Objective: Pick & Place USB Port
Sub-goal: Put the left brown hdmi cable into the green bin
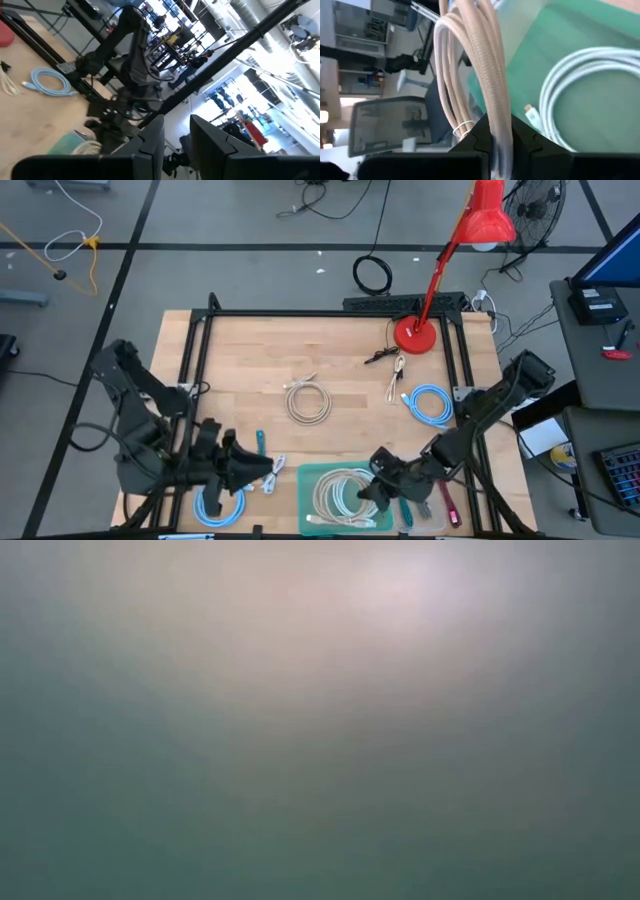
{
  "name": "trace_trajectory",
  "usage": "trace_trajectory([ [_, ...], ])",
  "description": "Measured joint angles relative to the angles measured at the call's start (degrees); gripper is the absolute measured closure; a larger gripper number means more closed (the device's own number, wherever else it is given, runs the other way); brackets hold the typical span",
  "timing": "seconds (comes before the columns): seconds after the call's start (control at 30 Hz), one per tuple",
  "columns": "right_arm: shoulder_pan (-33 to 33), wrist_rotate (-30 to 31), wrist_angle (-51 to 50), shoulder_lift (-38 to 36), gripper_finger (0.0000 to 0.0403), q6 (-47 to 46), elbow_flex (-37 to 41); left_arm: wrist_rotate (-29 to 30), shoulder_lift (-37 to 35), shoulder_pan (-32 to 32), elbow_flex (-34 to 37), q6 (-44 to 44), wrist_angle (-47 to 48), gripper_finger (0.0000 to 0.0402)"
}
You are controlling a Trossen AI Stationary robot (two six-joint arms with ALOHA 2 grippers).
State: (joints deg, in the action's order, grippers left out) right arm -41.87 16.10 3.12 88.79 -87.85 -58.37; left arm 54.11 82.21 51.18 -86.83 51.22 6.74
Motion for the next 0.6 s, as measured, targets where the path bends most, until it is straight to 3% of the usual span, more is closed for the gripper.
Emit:
trace_trajectory([
  [0.3, 2.45, -6.1, -0.94, 6.86, 0.0391, 0.16, -4.7, 0.75, 1.18, 0.34, 0.0, 0.22, -3.07, 0.0309],
  [0.6, 3.71, -7.21, -16.65, 15.08, 0.0393, 2.45, -16.89, 1.48, 1.18, 1.09, 0.0, -1.55, -5.17, 0.0309],
])
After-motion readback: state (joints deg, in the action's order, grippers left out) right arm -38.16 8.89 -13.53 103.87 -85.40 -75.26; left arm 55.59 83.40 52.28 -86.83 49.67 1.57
